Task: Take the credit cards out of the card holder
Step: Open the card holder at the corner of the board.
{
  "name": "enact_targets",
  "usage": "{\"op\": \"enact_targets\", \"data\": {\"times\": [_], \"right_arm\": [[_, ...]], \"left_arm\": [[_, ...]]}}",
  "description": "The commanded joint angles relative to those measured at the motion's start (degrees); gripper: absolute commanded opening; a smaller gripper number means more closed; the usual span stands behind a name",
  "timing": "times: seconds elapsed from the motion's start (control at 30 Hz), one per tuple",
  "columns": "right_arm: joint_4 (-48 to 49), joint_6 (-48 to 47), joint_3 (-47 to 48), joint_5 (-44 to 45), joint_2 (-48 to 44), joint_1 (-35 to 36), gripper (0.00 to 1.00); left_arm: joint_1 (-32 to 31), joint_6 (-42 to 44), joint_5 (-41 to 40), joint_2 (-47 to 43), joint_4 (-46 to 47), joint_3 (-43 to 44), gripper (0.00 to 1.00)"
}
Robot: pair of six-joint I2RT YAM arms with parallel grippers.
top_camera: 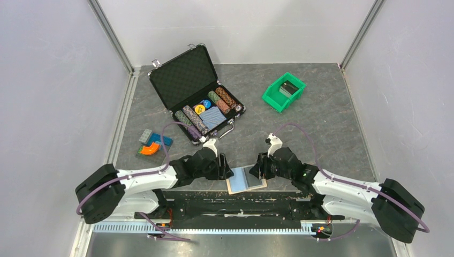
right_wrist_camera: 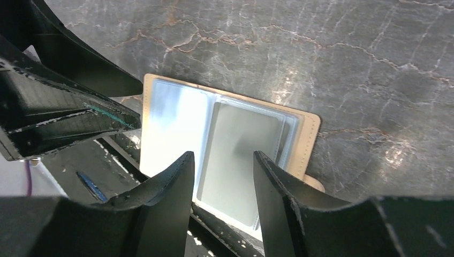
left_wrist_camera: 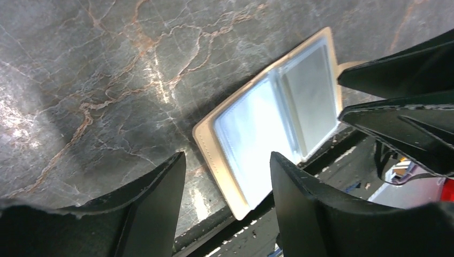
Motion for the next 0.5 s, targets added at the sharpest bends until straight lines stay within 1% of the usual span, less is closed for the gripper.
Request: {"op": "enact_targets", "data": {"times": [0.0, 0.13, 0.23, 0.3, 0.43, 0.47], "right_arm": [[-0.9, -1.7, -0.7, 2.1, 0.5, -0.4, 0.47], [-0.2, -1.7, -1.2, 2.1, 1.6, -0.6, 0.47], [0.3, -1.5, -1.7, 2.0, 2.3, -0.6, 0.47], [0.7, -1.2, -1.8, 1.4, 2.9, -0.5, 0.46], [1.9, -0.3, -1.9, 0.0, 3.4, -0.6, 0.46], [2.1, 0.0, -1.9, -0.3, 3.4, -0.5, 0.46]], "left_arm": [[0.1, -0.2, 1.0, 4.0, 3.4, 1.1, 0.65], [0.1, -0.4, 3.2, 6.1, 4.1, 1.2, 0.62], [0.1, -0.7, 3.1, 6.2, 5.2, 0.8, 0.56], [0.1, -0.8, 3.3, 6.1, 5.7, 0.6, 0.50], [0.1, -0.9, 3.7, 6.2, 6.6, 0.7, 0.32], [0.1, -0.9, 3.9, 6.3, 6.7, 0.7, 0.29]]}}
